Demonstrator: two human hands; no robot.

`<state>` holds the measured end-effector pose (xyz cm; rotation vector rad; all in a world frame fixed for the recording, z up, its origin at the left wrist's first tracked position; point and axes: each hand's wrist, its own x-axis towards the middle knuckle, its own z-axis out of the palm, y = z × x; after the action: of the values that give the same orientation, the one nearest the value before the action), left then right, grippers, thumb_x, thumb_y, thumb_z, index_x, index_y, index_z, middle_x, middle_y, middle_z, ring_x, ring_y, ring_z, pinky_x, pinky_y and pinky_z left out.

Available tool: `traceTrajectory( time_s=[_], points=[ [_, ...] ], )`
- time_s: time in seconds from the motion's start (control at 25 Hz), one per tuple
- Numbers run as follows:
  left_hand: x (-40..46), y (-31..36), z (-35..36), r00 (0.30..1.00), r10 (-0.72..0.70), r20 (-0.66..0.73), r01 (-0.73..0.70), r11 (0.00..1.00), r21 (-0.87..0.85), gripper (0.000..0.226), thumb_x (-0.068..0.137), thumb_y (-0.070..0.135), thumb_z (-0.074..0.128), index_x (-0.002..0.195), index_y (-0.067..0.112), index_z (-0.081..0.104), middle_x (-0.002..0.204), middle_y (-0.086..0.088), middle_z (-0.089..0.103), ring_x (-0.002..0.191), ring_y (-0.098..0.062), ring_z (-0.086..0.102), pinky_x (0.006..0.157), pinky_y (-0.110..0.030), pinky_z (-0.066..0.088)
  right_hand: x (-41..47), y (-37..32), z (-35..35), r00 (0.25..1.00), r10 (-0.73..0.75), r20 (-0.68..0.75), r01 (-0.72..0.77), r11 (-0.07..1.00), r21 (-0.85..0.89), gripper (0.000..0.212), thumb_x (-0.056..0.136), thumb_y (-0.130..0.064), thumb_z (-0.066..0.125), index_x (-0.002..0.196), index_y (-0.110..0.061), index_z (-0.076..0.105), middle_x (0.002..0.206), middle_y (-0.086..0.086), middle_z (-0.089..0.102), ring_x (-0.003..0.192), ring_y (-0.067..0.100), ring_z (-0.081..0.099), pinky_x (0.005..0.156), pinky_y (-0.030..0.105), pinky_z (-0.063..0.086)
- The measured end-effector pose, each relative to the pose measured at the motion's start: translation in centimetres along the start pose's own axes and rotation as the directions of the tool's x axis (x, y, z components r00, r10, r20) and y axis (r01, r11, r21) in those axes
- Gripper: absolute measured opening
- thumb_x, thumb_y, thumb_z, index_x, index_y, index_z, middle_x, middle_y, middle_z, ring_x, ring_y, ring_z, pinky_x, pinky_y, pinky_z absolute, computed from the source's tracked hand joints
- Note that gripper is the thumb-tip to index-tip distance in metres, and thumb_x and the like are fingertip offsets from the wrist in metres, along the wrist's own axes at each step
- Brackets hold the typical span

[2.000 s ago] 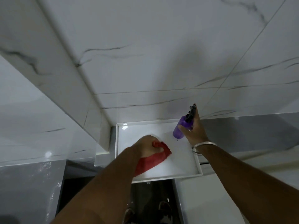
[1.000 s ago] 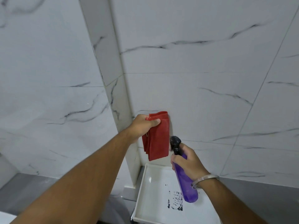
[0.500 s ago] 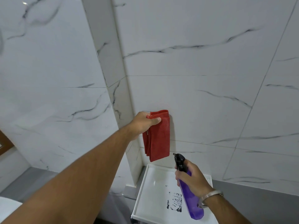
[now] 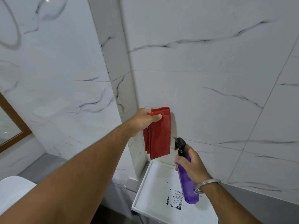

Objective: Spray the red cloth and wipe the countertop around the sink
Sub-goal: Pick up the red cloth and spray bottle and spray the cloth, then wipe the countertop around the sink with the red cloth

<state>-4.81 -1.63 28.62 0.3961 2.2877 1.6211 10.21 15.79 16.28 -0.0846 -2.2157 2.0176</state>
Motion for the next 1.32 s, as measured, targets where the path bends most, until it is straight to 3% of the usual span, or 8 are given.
traceTrajectory(
  time_s=[0.2,0.44,0.68,0.84,0.96,1.08,1.16,1.32],
  points=[
    [0.0,-0.9,-0.8,0.999,-0.020,-0.034,0.020,1.000,0.006,0.011,0.093,0.026,0.075,0.087,0.017,0.075,0.088,0.003,0.079,0.082,-0.011,0.075,0.076,-0.025,0.056,-1.0,3.8,-0.8,0.999,0.031,-0.019,-0.031,0.999,-0.042,0.011,0.084,-0.023,0.067,0.093,-0.029,0.063,0.076,0.007,0.065,0.062,0.014,0.066,0.064,0.024,0.055],
    [-0.3,-3.0,-3.0,0.997,-0.032,-0.072,0.033,0.999,0.015,0.015,0.090,0.027,0.077,0.096,0.013,0.077,0.092,0.001,0.079,0.088,-0.014,0.075,0.082,-0.029,0.056,-2.8,9.8,-2.3,0.969,0.185,-0.166,-0.183,0.983,0.027,0.025,0.096,-0.026,0.063,0.120,-0.032,0.058,0.136,-0.015,0.058,0.106,-0.014,0.057,0.091,0.011,0.041],
    [-1.0,-4.8,-4.5,0.996,-0.012,0.085,0.010,1.000,0.022,0.005,0.089,0.025,0.078,0.088,0.020,0.080,0.090,0.001,0.080,0.083,-0.011,0.076,0.066,-0.017,0.056,-3.0,12.4,-0.1,0.898,0.266,-0.351,-0.284,0.959,-0.002,0.024,0.089,-0.027,0.073,0.108,-0.023,0.060,0.124,0.014,0.064,0.094,0.011,0.062,0.095,0.038,0.047],
    [-2.1,-5.3,-5.6,0.979,-0.008,0.203,0.009,1.000,-0.008,0.006,0.091,0.020,0.077,0.085,0.018,0.079,0.084,0.000,0.079,0.078,-0.011,0.076,0.062,-0.016,0.055,-5.4,12.9,1.4,0.741,0.198,-0.641,-0.423,0.880,-0.216,0.105,0.069,-0.061,0.076,0.146,-0.009,0.028,0.144,0.023,0.046,0.130,0.042,0.048,0.106,0.061,0.042],
    [-3.4,-6.5,-6.6,0.953,-0.014,0.302,0.015,1.000,-0.004,0.011,0.092,0.014,0.075,0.080,0.015,0.076,0.076,-0.001,0.077,0.071,-0.013,0.075,0.059,-0.019,0.057,-10.3,14.3,3.4,0.577,0.122,-0.808,-0.572,0.767,-0.293,0.118,0.060,-0.075,0.056,0.151,-0.006,0.024,0.149,0.029,0.040,0.135,0.047,0.042,0.109,0.060,0.038],
    [-4.7,-8.2,-9.3,0.931,-0.020,0.364,0.002,0.999,0.049,0.005,0.092,0.008,0.075,0.089,0.004,0.075,0.080,-0.006,0.076,0.072,-0.017,0.074,0.063,-0.028,0.061,-12.0,13.4,7.9,0.819,-0.015,-0.574,-0.276,0.866,-0.417,0.063,0.075,-0.057,0.069,0.132,-0.039,0.048,0.125,0.013,0.063,0.107,0.023,0.063,0.088,0.034,0.053],
    [-5.5,-9.6,-11.9,0.891,-0.029,0.453,-0.032,0.991,0.127,0.013,0.092,0.004,0.073,0.104,-0.003,0.071,0.089,-0.010,0.075,0.076,-0.017,0.072,0.064,-0.026,0.061,-8.9,10.8,11.8,0.963,0.038,-0.266,-0.124,0.941,-0.314,0.063,0.080,-0.040,0.078,0.129,-0.055,0.041,0.128,-0.007,0.059,0.108,-0.003,0.058,0.088,0.015,0.049],
    [-7.1,-14.2,-20.3,0.863,-0.057,0.503,-0.064,0.973,0.220,0.024,0.095,0.000,0.067,0.116,0.009,0.069,0.107,-0.011,0.075,0.087,-0.016,0.074,0.067,-0.028,0.060,2.6,5.3,21.2,0.913,0.168,0.372,-0.120,0.981,-0.150,0.072,0.083,-0.012,0.078,0.144,-0.023,0.042,0.133,-0.009,0.063,0.120,0.006,0.063,0.097,0.027,0.053]
  ],
)
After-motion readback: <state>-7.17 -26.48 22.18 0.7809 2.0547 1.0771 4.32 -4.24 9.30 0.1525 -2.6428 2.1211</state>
